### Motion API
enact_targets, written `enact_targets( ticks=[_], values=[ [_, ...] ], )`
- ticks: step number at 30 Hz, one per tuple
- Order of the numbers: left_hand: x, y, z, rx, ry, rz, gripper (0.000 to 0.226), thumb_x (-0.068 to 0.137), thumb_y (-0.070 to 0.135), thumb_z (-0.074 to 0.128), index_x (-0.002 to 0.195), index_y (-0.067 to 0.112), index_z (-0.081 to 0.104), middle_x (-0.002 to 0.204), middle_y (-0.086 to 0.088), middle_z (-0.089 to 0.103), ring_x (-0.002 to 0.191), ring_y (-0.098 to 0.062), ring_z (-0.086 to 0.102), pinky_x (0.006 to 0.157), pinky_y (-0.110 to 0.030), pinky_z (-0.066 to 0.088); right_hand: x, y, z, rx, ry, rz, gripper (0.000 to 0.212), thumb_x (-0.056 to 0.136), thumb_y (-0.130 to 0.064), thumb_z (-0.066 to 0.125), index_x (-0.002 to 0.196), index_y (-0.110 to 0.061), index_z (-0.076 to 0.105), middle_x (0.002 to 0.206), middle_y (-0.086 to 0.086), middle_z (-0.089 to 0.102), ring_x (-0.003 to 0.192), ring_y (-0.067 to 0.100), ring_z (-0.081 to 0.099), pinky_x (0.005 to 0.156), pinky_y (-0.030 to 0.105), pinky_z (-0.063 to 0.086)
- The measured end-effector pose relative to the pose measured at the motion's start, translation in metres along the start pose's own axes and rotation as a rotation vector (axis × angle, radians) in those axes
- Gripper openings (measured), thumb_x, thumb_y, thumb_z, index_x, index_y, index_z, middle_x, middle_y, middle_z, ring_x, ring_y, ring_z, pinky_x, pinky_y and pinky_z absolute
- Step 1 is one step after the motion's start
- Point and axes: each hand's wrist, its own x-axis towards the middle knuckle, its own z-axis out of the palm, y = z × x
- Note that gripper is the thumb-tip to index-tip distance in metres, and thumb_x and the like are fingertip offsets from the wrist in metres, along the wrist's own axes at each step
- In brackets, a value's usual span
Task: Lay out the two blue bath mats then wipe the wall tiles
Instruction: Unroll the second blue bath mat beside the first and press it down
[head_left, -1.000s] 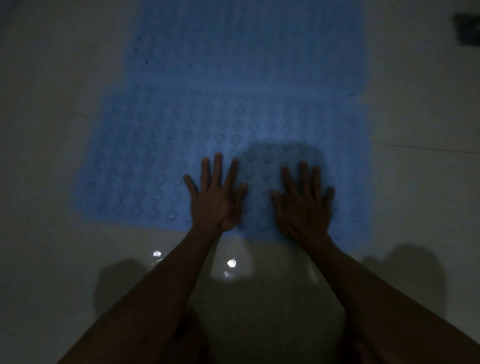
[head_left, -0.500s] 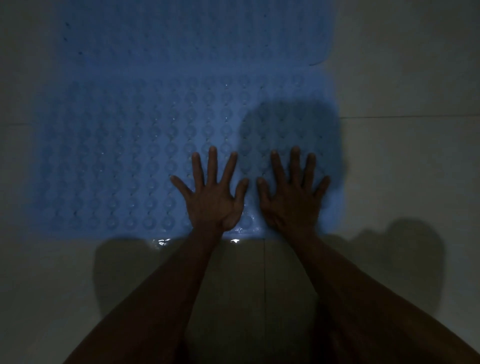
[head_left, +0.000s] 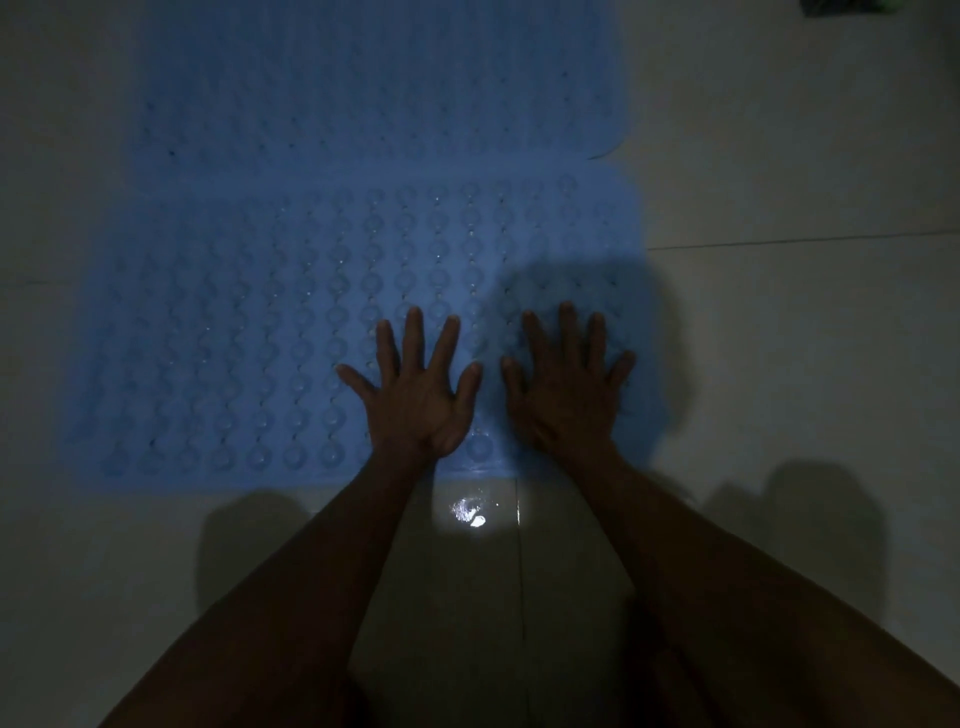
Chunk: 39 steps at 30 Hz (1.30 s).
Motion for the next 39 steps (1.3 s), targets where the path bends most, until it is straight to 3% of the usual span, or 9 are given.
enact_targets(
  ticks=[2, 4, 9, 17, 28, 34, 39],
  values=[
    [0.006, 0.0, -0.008, 0.03, 0.083, 0.018, 0.066, 0.099, 0.067, 0.023, 0.157, 0.037, 0.019, 0.166, -0.005, 0.016, 0.152, -0.032, 0.009, 0.111, -0.076, 0.003, 0.011, -0.005, -0.015, 0.025, 0.032, 0.04, 0.062, 0.098, -0.058, 0.039, 0.154, -0.033, 0.034, 0.163, 0.008, 0.028, 0.15, 0.036, 0.021, 0.118, 0.067, 0.006],
    [0.018, 0.0, -0.018, 0.024, 0.135, 0.026, 0.067, 0.099, 0.066, 0.028, 0.156, 0.031, 0.024, 0.163, -0.008, 0.023, 0.15, -0.033, 0.016, 0.112, -0.075, 0.006, 0.03, -0.01, -0.028, 0.041, 0.023, 0.054, 0.063, 0.098, -0.059, 0.037, 0.155, -0.033, 0.03, 0.163, 0.01, 0.025, 0.149, 0.036, 0.021, 0.118, 0.066, 0.006],
    [0.075, -0.006, -0.045, -0.07, 0.114, -0.013, 0.069, 0.099, 0.066, 0.023, 0.159, 0.033, 0.016, 0.168, -0.005, 0.003, 0.154, -0.03, -0.001, 0.114, -0.072, -0.002, 0.09, -0.025, -0.048, 0.135, -0.005, 0.019, 0.066, 0.1, -0.061, 0.033, 0.159, -0.037, 0.017, 0.169, 0.005, 0.006, 0.154, 0.032, 0.005, 0.118, 0.066, 0.004],
    [0.158, -0.025, -0.038, 0.035, 0.111, 0.047, 0.069, 0.094, 0.077, 0.011, 0.156, 0.049, 0.0, 0.169, 0.003, -0.007, 0.153, -0.032, -0.014, 0.109, -0.077, -0.009, 0.163, -0.022, -0.02, -0.033, -0.029, -0.073, 0.072, 0.094, -0.073, 0.022, 0.158, -0.045, 0.002, 0.169, -0.005, -0.01, 0.154, 0.032, -0.015, 0.113, 0.073, -0.008],
    [0.161, -0.021, -0.04, 0.066, 0.113, 0.048, 0.062, 0.098, 0.071, 0.013, 0.155, 0.052, -0.002, 0.168, 0.006, -0.009, 0.153, -0.033, -0.014, 0.105, -0.081, -0.001, 0.165, -0.024, -0.016, -0.089, -0.004, -0.092, 0.063, 0.099, -0.065, 0.02, 0.157, -0.048, 0.0, 0.169, -0.006, -0.007, 0.154, 0.035, -0.011, 0.111, 0.078, 0.001],
    [0.161, -0.022, -0.037, 0.152, 0.233, 0.079, 0.058, 0.101, 0.066, 0.021, 0.156, 0.048, 0.018, 0.168, 0.001, 0.012, 0.154, -0.035, 0.007, 0.106, -0.078, 0.009, 0.162, -0.026, -0.013, -0.188, 0.134, -0.087, 0.058, 0.101, -0.061, 0.024, 0.157, -0.046, 0.016, 0.168, -0.002, 0.011, 0.155, 0.035, 0.007, 0.111, 0.072, 0.015],
    [0.164, -0.021, -0.045, 0.138, 0.146, 0.074, 0.061, 0.1, 0.067, 0.021, 0.157, 0.047, 0.014, 0.169, 0.0, 0.005, 0.154, -0.037, -0.001, 0.106, -0.079, 0.007, 0.166, -0.027, -0.015, -0.19, 0.09, -0.09, 0.06, 0.1, -0.063, 0.025, 0.157, -0.047, 0.016, 0.169, -0.002, 0.009, 0.155, 0.035, 0.004, 0.112, 0.072, 0.01]
  ],
)
